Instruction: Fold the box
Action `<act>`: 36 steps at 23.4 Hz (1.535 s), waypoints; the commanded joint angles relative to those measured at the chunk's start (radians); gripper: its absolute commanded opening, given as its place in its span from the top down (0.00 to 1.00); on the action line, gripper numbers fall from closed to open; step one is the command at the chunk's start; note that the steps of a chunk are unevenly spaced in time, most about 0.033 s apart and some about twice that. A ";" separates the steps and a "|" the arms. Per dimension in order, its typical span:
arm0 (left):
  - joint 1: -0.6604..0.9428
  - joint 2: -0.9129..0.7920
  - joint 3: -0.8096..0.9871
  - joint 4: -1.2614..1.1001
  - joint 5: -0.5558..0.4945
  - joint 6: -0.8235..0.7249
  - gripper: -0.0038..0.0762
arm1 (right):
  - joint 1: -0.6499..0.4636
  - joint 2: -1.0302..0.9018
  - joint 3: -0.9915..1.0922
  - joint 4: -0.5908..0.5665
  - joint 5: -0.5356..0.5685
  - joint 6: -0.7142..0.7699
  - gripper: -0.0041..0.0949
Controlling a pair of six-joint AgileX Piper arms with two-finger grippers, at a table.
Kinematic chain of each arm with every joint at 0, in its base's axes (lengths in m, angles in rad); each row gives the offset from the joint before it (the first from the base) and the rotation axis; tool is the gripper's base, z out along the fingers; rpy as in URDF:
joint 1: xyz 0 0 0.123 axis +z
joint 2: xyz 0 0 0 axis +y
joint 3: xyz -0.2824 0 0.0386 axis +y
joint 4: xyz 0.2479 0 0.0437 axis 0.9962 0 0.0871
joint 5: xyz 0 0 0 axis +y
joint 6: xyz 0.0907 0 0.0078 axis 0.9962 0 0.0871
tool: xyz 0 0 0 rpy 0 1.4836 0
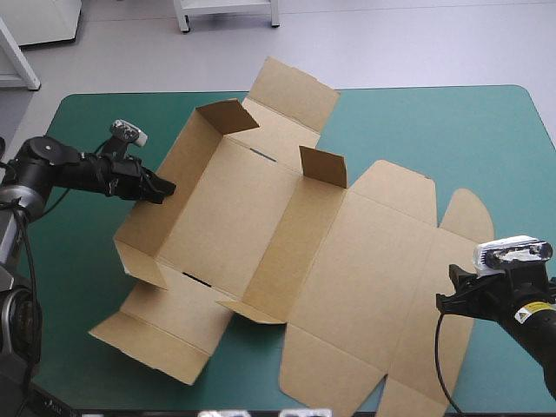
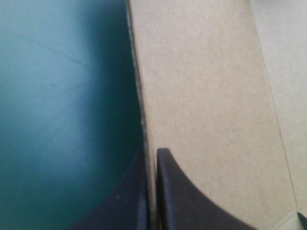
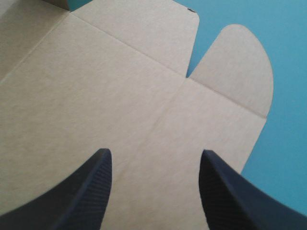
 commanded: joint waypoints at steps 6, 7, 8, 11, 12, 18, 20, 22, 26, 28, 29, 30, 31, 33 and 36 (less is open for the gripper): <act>-0.130 -0.017 -0.308 0.067 -0.063 0.255 0.96 | -0.007 0.006 -0.034 0.017 -0.055 -0.008 0.44; -0.152 -0.016 -0.330 0.074 -0.082 0.284 0.96 | -0.007 0.006 -0.034 0.017 -0.055 -0.008 0.44; -0.180 -0.016 -0.348 0.080 -0.114 0.331 0.96 | -0.007 0.006 -0.034 0.017 -0.055 -0.008 0.44; -0.295 -0.016 -0.387 0.115 -0.258 0.583 0.96 | -0.007 0.006 -0.034 0.022 -0.059 -0.008 0.45; -0.315 -0.016 -0.387 0.129 -0.302 0.609 0.96 | -0.007 0.006 -0.034 0.027 -0.061 -0.008 0.46; -0.542 -0.069 -0.377 0.556 -0.452 0.476 0.96 | -0.007 0.006 -0.034 0.069 -0.063 -0.008 0.47; -0.601 -0.133 -0.293 0.714 -0.471 0.271 0.96 | -0.007 0.006 -0.034 0.082 -0.061 0.000 0.47; -0.674 -0.216 -0.129 0.892 -0.560 0.022 0.96 | -0.007 0.006 -0.034 0.089 -0.068 0.000 0.47; -0.793 -0.311 0.126 1.364 -0.726 -0.395 0.96 | -0.007 0.006 -0.034 0.101 -0.068 0.019 0.47; -0.817 -0.317 0.176 1.514 -0.724 -0.528 0.96 | -0.007 0.013 -0.034 0.115 -0.059 0.026 0.47; -0.829 -0.317 0.190 1.555 -0.721 -0.571 0.96 | -0.007 0.020 -0.036 0.129 -0.044 0.026 0.47; -0.835 -0.314 0.190 1.553 -0.700 -0.626 0.96 | -0.007 0.036 -0.041 0.149 -0.020 0.023 0.47; -0.840 -0.314 0.189 1.533 -0.678 -0.690 0.96 | -0.007 0.062 -0.056 0.186 0.017 0.002 0.47; -0.842 -0.314 0.189 1.535 -0.654 -0.687 0.96 | -0.007 0.094 -0.078 0.195 0.025 0.002 0.47; -0.853 -0.317 0.201 1.558 -0.688 -0.708 0.96 | -0.007 0.146 -0.128 0.184 0.018 0.002 0.47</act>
